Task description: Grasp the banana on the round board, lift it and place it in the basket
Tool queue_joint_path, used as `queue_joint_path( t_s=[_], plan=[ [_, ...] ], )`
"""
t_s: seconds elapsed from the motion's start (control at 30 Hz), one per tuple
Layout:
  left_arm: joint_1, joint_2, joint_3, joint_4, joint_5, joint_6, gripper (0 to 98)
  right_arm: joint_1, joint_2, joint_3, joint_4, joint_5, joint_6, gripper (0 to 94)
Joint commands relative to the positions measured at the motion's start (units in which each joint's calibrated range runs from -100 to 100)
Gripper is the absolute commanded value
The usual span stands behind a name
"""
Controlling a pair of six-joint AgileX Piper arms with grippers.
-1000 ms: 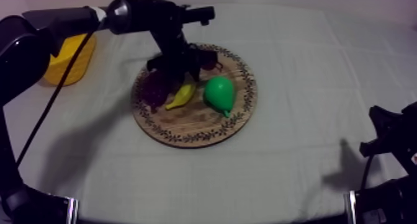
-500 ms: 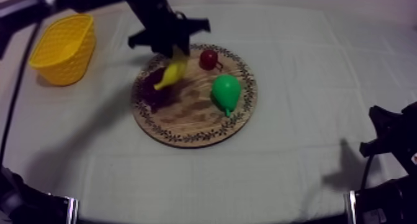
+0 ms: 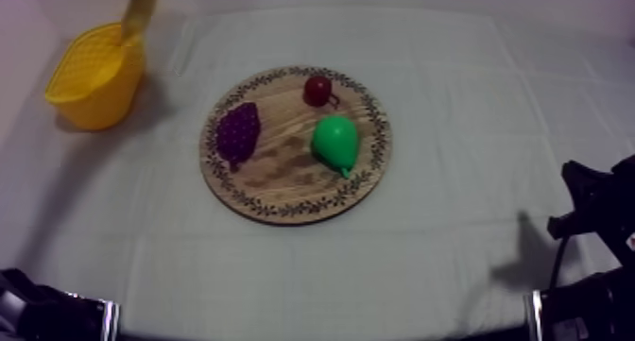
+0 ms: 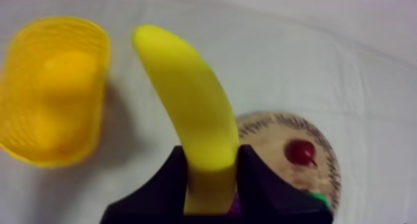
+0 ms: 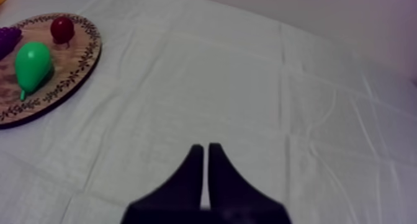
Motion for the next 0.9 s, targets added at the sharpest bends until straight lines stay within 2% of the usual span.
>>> queue_joint_path(
  t_s=[0.0, 0.27, 0.53, 0.63, 0.77, 0.87],
  plan=[
    [-5.6, 0.9, -0.3, -0.17, -1.5, -3.2, 16.1, 0.0, 0.0, 0.0, 0.0, 0.0, 0.0, 0.4],
    [-13.7, 7.8, -2.5, -0.07, -5.9, -8.7, 17.6, -0.1, 0.0, 0.0, 0.0, 0.0, 0.0, 0.4],
    [-16.8, 15.2, -3.6, 0.16, -9.4, -11.3, 21.1, -0.1, 0.0, 0.0, 0.0, 0.0, 0.0, 0.4],
    [-17.4, 16.0, -2.0, 0.53, -11.1, -11.9, 30.2, -0.1, 0.0, 0.0, 0.0, 0.0, 0.0, 0.4],
    [-18.1, 14.9, 1.5, 1.01, -13.5, -12.4, 49.5, -0.1, 0.0, 0.0, 0.0, 0.0, 0.0, 0.4],
    [-18.3, 12.9, 3.3, 1.54, -14.3, -12.8, 56.2, -0.1, 0.0, 0.0, 0.0, 0.0, 0.0, 0.4]
  ],
)
